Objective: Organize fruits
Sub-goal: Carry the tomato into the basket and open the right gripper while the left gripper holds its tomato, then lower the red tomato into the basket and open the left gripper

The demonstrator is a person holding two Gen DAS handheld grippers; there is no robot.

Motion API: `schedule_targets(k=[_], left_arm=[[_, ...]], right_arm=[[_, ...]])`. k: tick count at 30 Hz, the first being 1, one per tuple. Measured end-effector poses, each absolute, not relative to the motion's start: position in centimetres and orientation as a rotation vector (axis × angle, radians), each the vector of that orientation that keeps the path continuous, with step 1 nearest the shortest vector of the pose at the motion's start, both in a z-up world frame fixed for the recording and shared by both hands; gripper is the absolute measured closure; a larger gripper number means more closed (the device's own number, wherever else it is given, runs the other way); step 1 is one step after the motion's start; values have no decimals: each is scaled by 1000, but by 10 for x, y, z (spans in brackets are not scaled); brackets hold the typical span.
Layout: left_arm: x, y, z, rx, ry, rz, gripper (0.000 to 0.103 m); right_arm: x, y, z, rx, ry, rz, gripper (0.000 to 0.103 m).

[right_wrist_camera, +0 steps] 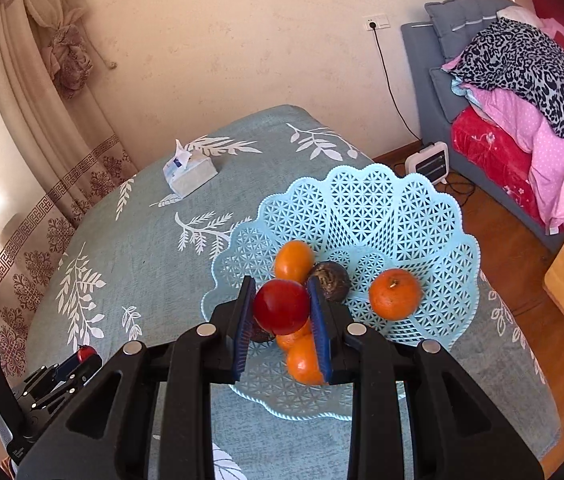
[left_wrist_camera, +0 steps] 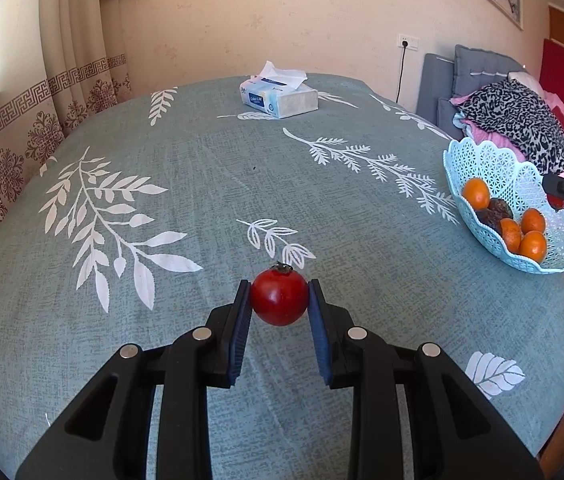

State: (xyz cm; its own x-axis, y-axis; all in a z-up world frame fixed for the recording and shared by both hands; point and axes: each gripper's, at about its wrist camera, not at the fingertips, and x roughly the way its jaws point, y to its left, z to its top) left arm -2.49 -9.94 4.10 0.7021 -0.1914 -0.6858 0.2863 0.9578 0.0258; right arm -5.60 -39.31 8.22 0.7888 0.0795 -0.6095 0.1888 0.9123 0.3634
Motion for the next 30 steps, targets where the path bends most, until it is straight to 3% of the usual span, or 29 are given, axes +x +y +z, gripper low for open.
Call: schedule_targets(k=[6,10,15,27,30], left_arm=[[-28,-119,45,162,751,-299,75],[-29,-132,49,177,749,-319,75],[-30,-146,58,187,736,-344,75],[-30,-202,75,234,708,-439,75],[-28,-218,77,233,709,-480,75]], right_arm=[[-58,-414,69,486,690,-66,75],[-61,-424,66,539,684,-63,60],[-69,-434,70,556,648,-80,59],[-94,-445,83,465,528,-237,28],[-96,-449,81,465,518,-253,26]])
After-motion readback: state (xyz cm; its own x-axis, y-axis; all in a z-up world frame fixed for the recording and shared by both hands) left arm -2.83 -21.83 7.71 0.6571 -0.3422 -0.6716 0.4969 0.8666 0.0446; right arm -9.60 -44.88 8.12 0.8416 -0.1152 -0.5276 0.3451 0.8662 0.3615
